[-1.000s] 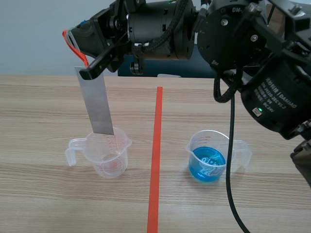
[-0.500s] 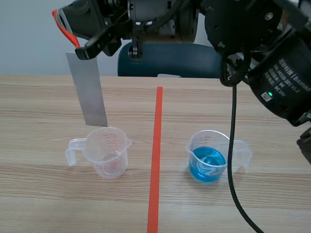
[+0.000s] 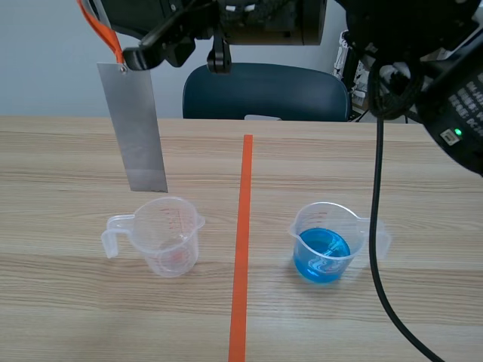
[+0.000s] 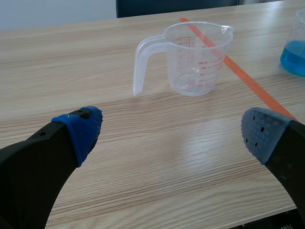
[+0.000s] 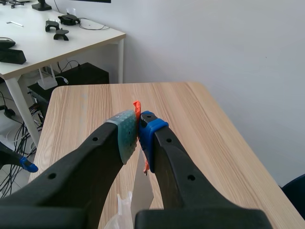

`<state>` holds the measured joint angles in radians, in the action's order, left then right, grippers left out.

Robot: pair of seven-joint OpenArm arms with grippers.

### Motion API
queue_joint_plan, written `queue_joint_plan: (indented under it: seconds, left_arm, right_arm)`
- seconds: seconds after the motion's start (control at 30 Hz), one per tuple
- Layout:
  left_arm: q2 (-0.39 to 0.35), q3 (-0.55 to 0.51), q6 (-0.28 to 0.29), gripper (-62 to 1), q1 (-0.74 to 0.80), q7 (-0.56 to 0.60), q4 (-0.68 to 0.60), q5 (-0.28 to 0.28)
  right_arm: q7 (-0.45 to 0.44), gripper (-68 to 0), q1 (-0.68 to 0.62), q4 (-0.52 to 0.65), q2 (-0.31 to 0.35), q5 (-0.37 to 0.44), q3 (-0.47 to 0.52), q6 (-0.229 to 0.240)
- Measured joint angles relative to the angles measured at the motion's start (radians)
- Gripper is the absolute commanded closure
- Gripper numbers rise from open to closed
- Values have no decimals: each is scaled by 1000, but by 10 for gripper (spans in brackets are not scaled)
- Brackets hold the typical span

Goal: Do the redox reaction experiment. move the plate over the left beaker

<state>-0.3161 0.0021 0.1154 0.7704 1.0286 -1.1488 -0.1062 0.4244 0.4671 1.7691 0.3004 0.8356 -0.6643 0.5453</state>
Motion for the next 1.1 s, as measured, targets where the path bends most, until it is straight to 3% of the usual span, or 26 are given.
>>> queue_joint_plan:
  seconds: [0.33, 1.1]
  left_arm:
    - [0, 0, 0, -615, 0, -6, 0, 0]
    - [0, 0, 0, -615, 0, -6, 0, 0]
  right_arm:
    - [3, -2, 3, 56, 27, 30, 0, -29]
    - [7, -2, 6, 55, 27, 45, 0, -29]
